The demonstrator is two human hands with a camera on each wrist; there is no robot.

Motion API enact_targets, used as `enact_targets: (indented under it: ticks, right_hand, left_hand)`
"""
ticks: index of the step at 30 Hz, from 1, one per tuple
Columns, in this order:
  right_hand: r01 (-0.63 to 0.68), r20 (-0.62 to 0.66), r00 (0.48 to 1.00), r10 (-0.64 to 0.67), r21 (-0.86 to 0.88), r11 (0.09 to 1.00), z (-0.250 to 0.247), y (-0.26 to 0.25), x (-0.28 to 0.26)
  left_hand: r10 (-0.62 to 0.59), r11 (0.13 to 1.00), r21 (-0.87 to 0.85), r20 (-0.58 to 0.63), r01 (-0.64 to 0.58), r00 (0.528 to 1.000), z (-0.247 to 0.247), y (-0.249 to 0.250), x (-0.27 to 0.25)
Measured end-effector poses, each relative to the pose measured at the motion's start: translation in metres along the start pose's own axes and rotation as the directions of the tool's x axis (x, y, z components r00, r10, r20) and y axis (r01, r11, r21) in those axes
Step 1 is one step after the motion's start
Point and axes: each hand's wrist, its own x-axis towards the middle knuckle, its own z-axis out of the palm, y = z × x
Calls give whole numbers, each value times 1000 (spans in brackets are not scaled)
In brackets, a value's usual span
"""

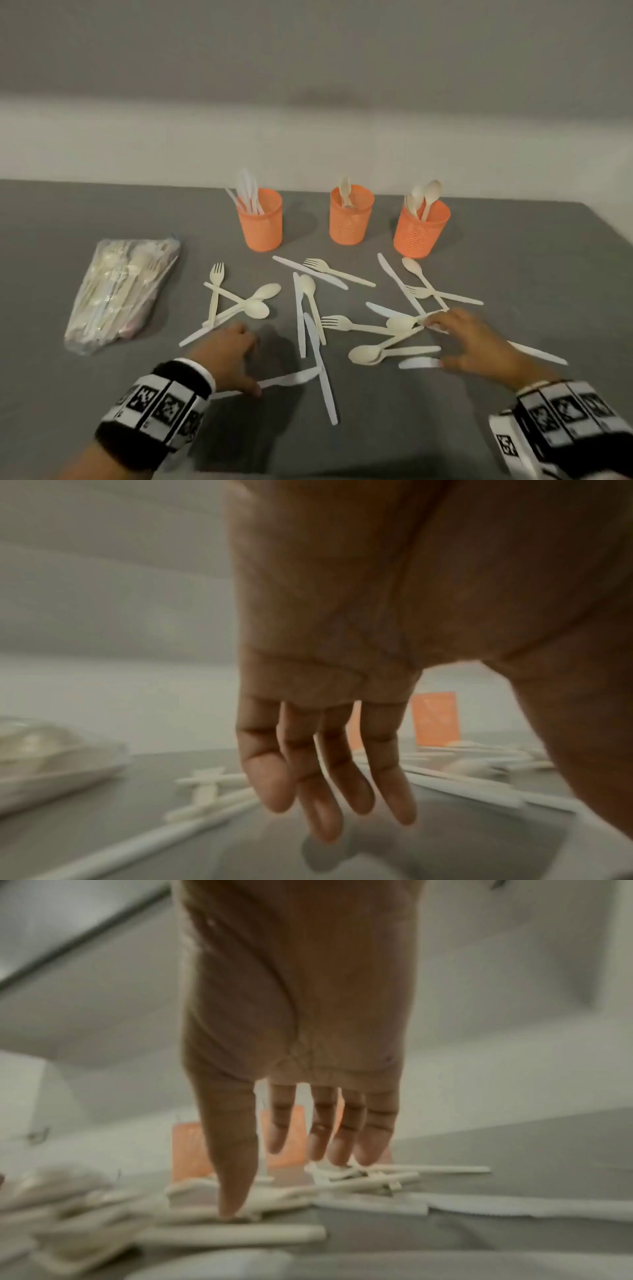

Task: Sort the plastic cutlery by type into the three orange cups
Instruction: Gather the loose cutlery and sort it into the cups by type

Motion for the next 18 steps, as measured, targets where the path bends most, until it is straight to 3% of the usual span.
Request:
enact_targets:
  ticks: [3,5,10,15,18]
  right_hand:
    - [27,80,997,-8,-235,972,3,-13,18]
    - [66,111,993,-35,-287,956,10,-22,27]
    - [107,107,991,-77,-316,943,15,-30,37]
    - [188,88,981,-170,-274,943,19,-31,40]
    - [213,98,976,-194,-248,945,20,-34,41]
  left_hand:
    - [16,1000,17,89,-18,996,3,17,11]
    - [29,999,22,78,-30,997,2,27,17]
    - [0,1000,28,89,-3,996,2,39,21]
    - [-64,970,-238,-68,46,996,8,63,19]
    - [-141,947,-303,-87,108,986,13,86,26]
